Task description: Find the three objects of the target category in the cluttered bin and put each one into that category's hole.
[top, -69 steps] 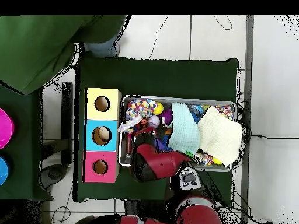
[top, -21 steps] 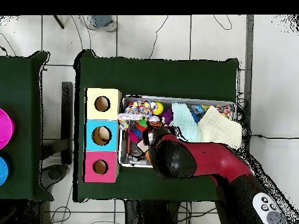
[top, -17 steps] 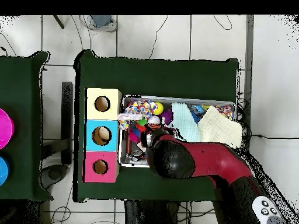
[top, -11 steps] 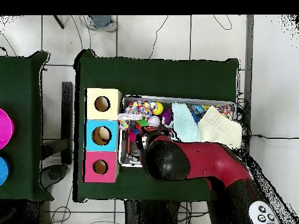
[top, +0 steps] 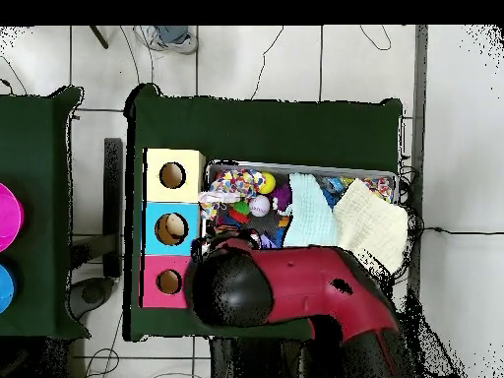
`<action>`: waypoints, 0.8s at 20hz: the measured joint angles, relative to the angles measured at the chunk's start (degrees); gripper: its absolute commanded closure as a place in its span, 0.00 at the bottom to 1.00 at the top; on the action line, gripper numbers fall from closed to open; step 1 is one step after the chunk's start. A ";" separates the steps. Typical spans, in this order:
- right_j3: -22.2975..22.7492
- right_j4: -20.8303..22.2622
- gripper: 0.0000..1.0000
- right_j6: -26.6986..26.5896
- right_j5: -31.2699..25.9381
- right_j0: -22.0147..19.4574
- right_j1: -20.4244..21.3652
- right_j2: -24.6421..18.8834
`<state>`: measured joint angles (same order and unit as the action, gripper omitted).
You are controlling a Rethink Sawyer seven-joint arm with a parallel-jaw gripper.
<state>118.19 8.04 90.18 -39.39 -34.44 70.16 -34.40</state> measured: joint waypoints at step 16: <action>-5.86 3.48 1.00 1.36 -8.10 21.60 -2.51 5.37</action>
<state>112.34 11.53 91.54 -47.49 -12.83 67.64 -29.03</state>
